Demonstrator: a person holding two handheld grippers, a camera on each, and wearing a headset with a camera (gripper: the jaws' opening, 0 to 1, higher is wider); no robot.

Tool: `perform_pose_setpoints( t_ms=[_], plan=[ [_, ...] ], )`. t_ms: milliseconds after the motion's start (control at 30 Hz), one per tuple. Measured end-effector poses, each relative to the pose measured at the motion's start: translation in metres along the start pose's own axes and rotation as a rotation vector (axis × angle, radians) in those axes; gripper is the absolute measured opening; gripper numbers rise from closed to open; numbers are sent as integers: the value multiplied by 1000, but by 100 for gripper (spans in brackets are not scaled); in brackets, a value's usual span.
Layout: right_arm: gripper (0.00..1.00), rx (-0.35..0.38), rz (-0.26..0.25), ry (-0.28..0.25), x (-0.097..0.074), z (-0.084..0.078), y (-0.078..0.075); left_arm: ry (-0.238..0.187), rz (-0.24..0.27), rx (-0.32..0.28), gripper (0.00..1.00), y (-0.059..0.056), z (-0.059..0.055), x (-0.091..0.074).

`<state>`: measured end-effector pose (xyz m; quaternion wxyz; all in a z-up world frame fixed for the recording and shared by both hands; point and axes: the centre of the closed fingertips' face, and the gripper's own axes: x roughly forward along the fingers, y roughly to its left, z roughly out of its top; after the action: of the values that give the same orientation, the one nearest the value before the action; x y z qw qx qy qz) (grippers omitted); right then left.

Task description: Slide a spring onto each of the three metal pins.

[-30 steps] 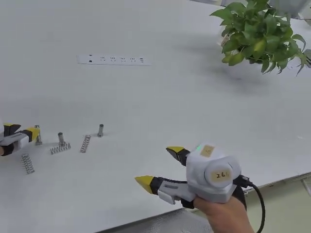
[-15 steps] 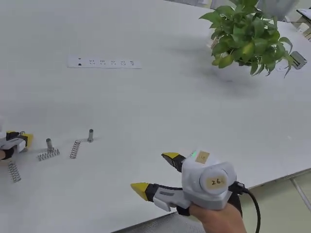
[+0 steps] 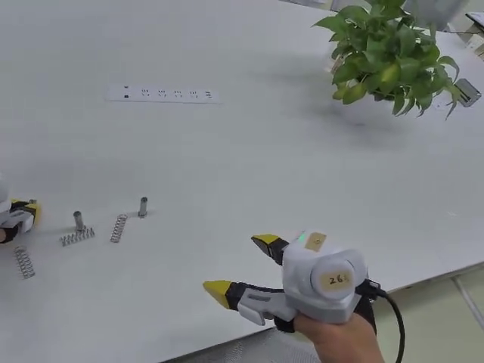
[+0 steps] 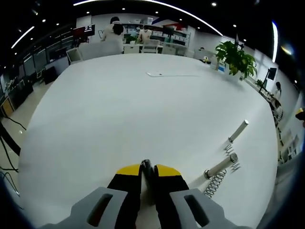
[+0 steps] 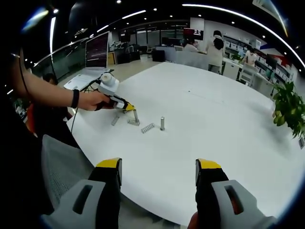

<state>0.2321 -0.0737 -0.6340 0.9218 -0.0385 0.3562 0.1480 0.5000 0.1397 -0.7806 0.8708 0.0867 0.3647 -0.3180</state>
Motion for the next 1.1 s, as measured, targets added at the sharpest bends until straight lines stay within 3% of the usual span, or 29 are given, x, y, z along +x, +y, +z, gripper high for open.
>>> perform_pose_setpoints(
  t_ms=[300, 400, 467, 600, 900, 1100],
  plan=[
    [61, -2, 4, -5, 4, 2, 2, 9, 6, 70, 0, 8, 7, 9],
    [62, -5, 7, -10, 5, 3, 4, 27, 1, 55, 0, 10, 6, 8],
    [62, -6, 8, -11, 5, 4, 4, 41, -24, 6, 0, 7, 4, 7],
    [62, -1, 0, -17, 5, 4, 3, 44, -28, 14, 0, 8, 0, 2],
    [62, 14, -11, -29, 1, 1, -1, -11, -16, 8, 0, 9, 10, -19],
    [62, 16, -16, -33, -1, -1, -3, -26, -11, 10, 0, 8, 10, -29]
  ],
)
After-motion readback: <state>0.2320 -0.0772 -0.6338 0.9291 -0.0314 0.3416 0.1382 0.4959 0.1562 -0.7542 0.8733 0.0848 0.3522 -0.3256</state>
